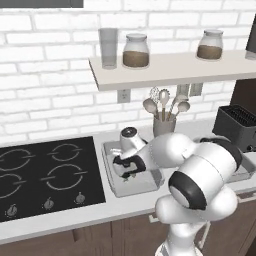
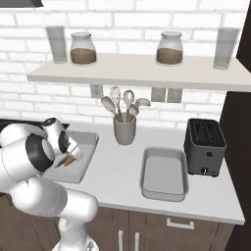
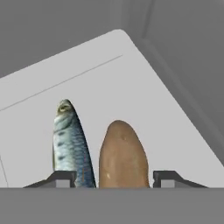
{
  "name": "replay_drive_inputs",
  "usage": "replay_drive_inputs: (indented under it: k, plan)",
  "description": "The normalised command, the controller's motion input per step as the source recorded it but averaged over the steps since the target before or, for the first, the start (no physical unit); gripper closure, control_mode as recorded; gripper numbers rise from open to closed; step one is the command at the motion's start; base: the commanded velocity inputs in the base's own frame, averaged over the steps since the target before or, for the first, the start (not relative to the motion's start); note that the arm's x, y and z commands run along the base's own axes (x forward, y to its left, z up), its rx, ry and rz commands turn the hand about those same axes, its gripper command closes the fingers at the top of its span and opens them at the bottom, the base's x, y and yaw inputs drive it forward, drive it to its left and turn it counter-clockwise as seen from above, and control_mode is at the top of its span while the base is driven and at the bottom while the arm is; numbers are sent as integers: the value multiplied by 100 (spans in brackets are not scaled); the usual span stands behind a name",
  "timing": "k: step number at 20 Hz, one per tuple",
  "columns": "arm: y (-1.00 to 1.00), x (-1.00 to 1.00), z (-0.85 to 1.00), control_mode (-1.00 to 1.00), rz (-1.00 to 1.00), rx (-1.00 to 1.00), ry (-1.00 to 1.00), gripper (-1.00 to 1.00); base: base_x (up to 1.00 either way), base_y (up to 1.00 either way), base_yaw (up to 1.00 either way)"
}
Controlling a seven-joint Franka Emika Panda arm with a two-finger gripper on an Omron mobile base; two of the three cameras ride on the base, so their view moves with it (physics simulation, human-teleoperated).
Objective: Place one sweet potato and one fish in each tupperware on the nearby counter, to pack two identical lunches.
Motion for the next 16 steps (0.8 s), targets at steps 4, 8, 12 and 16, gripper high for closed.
replay_drive_inputs:
  k: [4, 8, 12, 16]
  plan:
    - [-2, -46, 53, -100, 0, 0, -13, -100, 0, 0, 0]
    - [-22, -72, 72, -100, 0, 0, -17, -100, 0, 0, 0]
    - [-82, -75, 38, -100, 0, 13, -11, -100, 0, 0, 0]
    - [-96, -90, 39, -100, 11, 33, -19, -100, 0, 0, 0]
